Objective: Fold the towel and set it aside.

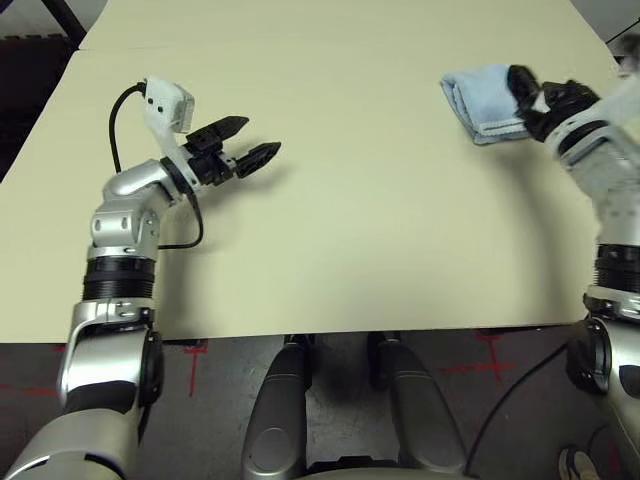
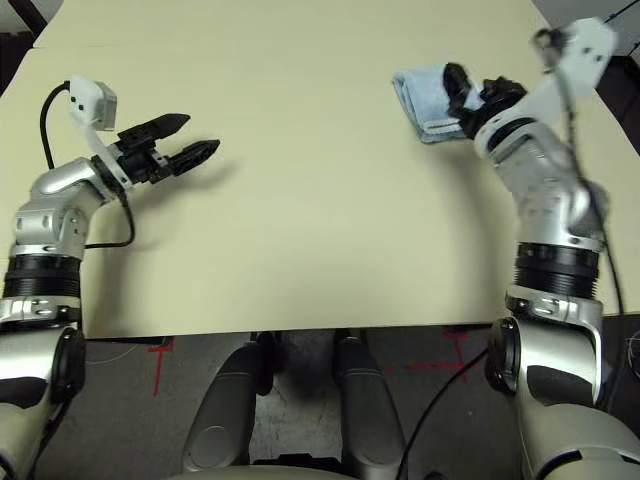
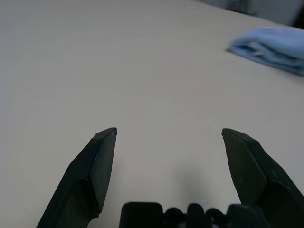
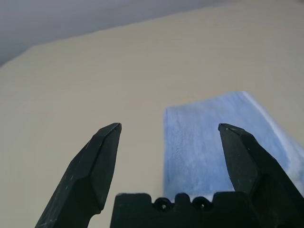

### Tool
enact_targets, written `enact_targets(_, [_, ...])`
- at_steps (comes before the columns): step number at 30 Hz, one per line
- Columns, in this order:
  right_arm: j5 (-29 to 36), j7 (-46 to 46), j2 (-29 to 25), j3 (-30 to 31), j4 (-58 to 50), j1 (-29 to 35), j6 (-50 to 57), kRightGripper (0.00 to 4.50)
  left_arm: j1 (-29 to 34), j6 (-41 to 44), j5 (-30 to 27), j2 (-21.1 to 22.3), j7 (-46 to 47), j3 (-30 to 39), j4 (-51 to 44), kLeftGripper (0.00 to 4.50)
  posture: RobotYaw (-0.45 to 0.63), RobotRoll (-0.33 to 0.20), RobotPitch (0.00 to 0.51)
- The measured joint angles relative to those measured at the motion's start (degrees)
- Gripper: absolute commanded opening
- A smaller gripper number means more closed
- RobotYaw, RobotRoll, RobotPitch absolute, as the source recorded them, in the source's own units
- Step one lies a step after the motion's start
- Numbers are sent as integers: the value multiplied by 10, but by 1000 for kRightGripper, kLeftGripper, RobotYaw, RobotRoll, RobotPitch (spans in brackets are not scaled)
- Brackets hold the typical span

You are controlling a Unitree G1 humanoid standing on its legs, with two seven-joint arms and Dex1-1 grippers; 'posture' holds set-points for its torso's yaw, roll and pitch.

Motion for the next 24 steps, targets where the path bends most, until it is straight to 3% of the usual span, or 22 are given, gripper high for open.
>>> enact_targets(5, [-72, 45, 17, 8, 188, -52, -197, 4456, -38, -151, 51, -22, 166, 33, 122, 4500, 165, 0, 252])
enact_targets(11, [-101, 49, 40, 1, 299, -69, -289, 4456, -70, -292, 87, -25, 268, 43, 247, 4500, 135, 0, 242])
enact_targets(17, [-82, 62, 44, -40, 295, -63, -289, 4456, -78, -321, 90, -22, 255, 43, 300, 4500, 65, 0, 242])
enact_targets(24, [-83, 2, 24, -71, 269, -32, -282, 4456, -86, -317, 72, -14, 210, 52, 306, 4500, 40, 0, 238])
